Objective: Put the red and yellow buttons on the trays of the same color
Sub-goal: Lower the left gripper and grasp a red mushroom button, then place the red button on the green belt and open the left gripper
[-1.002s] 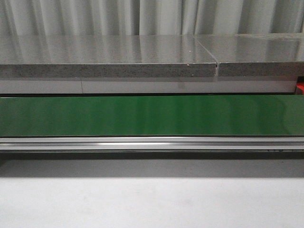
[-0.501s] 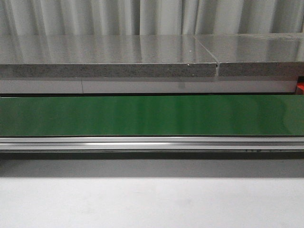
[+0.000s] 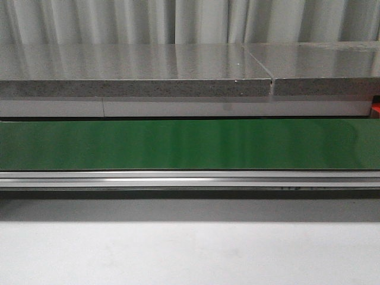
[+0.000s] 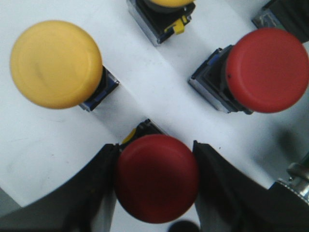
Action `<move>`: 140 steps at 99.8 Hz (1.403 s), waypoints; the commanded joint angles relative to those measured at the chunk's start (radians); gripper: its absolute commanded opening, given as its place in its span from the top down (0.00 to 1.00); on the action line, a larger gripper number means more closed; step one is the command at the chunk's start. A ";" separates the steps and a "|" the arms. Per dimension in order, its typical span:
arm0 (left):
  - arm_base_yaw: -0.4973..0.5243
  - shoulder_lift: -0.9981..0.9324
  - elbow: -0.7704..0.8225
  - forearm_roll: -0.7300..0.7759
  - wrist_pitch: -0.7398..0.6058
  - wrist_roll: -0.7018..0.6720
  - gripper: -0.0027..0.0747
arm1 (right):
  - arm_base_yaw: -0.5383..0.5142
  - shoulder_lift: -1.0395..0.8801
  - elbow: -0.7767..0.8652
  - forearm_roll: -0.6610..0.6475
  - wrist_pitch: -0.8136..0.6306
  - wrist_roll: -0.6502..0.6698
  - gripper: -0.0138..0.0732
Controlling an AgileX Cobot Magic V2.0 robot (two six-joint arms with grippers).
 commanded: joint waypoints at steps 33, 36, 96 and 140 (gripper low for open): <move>-0.033 -0.130 -0.028 -0.015 0.040 0.019 0.99 | 0.001 0.000 -0.009 -0.009 -0.080 -0.001 0.92; -0.042 -0.150 -0.028 -0.015 0.045 0.020 0.99 | 0.001 0.000 -0.009 -0.009 -0.080 -0.001 0.92; -0.282 -0.383 -0.256 -0.015 0.217 0.111 0.99 | 0.001 0.000 -0.009 -0.009 -0.080 -0.001 0.92; -0.420 -0.139 -0.407 -0.015 0.253 0.126 0.99 | 0.001 0.000 -0.009 -0.009 -0.080 -0.001 0.92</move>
